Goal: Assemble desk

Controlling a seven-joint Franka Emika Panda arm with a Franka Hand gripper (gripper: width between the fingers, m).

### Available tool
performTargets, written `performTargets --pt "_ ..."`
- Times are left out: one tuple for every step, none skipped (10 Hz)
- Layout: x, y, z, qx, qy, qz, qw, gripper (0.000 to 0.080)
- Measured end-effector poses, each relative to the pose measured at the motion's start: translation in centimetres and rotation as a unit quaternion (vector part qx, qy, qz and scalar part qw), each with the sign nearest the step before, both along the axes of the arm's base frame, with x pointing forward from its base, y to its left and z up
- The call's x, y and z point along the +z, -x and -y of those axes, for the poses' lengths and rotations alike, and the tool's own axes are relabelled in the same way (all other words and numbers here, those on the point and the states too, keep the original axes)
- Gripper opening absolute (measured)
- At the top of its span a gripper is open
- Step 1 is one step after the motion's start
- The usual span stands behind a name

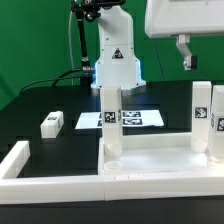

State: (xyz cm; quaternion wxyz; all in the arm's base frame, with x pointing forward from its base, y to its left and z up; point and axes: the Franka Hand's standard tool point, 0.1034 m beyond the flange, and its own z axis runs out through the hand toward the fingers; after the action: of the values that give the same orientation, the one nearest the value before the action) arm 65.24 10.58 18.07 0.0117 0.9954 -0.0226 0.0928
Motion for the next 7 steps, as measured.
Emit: performTargets --pt "-0.4 0.1 0.1 -0.003 0.005 -0.035 0.999 0.0649" --pt "-0.9 0.0 0.4 -0.008 0.008 -0.061 0.998 0.0649" --pt "-1.4 -0.5 0.3 -0.010 0.009 -0.053 0.999 0.0649" --pt "-2.3 -0.3 0.2 -0.012 0.011 -0.057 0.998 0.0649" --pt "-3.0 -0.3 0.0 -0.015 0.012 -0.058 0.998 0.0649" --pt "-3.6 -0.3 -0.4 -0.022 0.013 -0.059 0.998 0.0649" --pt "-4.3 -0.1 -0.7 -0.023 0.015 -0.061 0.998 0.0649"
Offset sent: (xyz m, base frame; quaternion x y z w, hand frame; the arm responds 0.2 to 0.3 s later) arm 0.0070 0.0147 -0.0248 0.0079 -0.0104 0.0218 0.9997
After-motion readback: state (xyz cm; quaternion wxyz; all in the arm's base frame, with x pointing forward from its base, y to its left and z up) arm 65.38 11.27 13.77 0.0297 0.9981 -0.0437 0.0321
